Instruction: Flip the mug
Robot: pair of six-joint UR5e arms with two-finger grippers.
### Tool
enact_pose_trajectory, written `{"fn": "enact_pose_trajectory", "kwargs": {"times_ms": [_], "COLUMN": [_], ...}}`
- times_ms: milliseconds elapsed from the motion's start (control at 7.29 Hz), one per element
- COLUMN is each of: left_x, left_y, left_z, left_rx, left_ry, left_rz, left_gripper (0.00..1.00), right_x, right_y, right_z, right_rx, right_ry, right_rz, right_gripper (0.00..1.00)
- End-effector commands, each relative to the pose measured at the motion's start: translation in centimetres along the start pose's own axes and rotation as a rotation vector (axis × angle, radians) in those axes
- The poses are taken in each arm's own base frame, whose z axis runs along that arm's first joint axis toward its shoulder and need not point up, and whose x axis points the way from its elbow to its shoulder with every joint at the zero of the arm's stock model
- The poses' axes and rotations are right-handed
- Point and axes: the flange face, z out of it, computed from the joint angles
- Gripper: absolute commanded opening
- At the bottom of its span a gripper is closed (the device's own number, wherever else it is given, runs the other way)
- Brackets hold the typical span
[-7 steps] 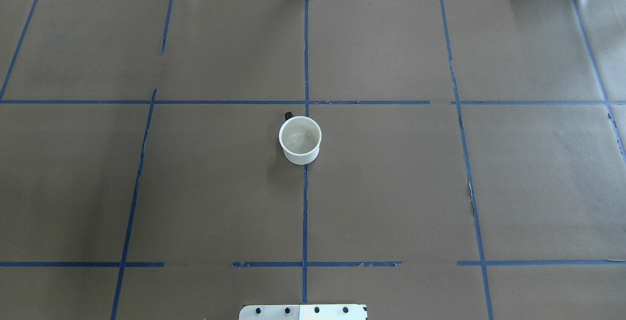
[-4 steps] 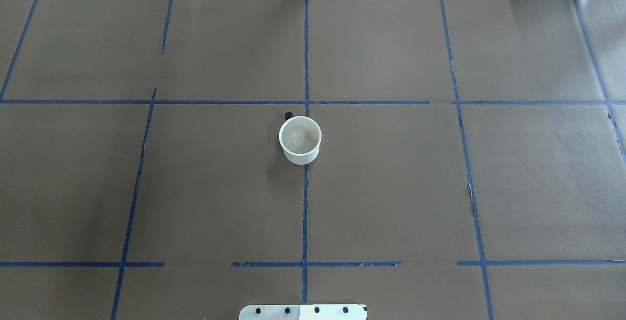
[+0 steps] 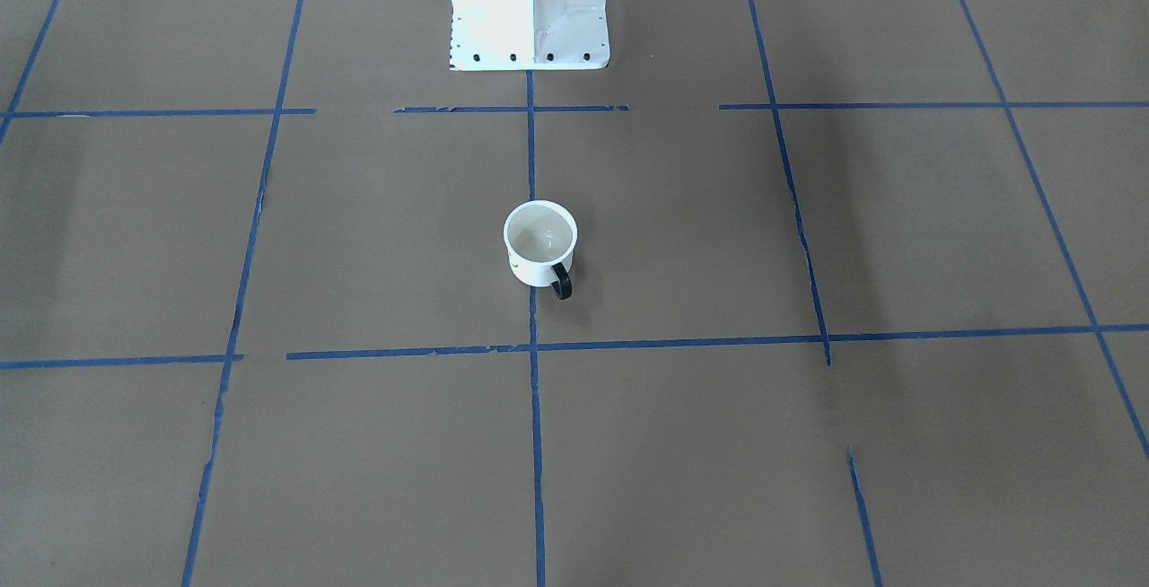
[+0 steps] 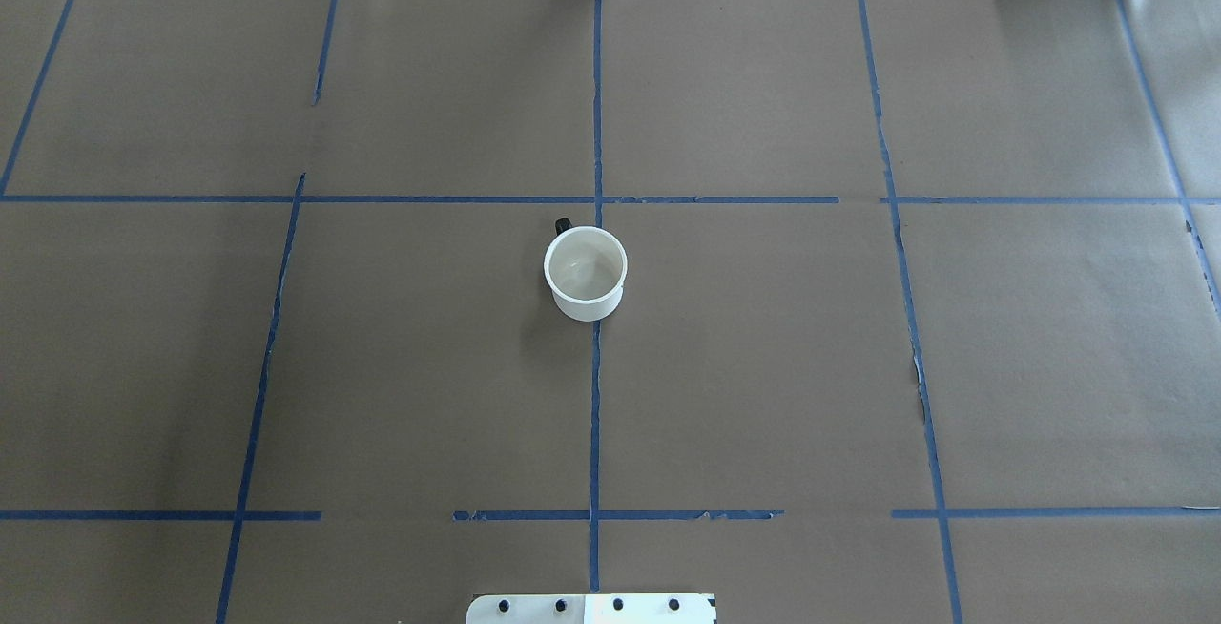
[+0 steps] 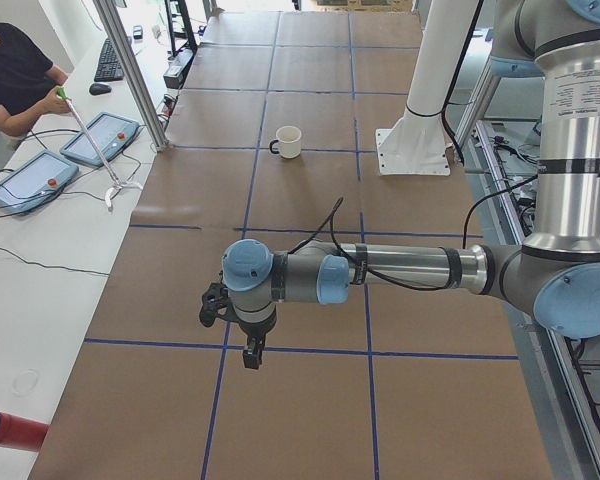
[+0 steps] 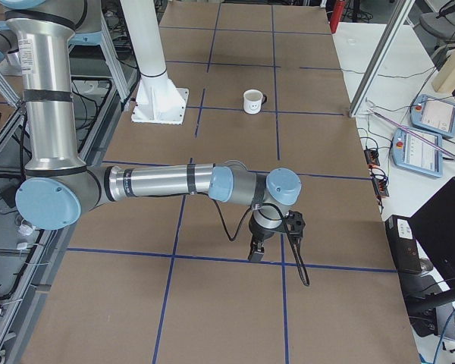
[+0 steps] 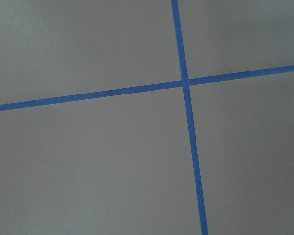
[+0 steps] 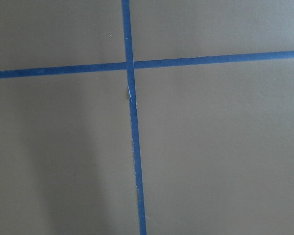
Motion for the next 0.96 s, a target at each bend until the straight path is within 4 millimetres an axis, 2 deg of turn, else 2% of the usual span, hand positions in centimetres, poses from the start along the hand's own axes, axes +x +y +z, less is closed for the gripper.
{"fn": "enact_pose_trajectory", "kwargs": {"times_ms": [0,823], "left_x": [-0.13,0.4], "left_y": [-0.07,-0.46], "left_z": [-0.37,-0.56], "left_rx": [0.007,0.018], "left_ry": [0.006,0.047], "left_rz": [-0.009,-0.003], "left_gripper": [1.0,1.0], "right_x": [0.0,0.0], "right_y": [0.0,0.0], "right_z": [0.0,0.0], "right_rx": [0.0,0.0], "right_ry": [0.0,0.0], "right_rz": [0.0,0.0], "right_gripper": [1.0,1.0]}}
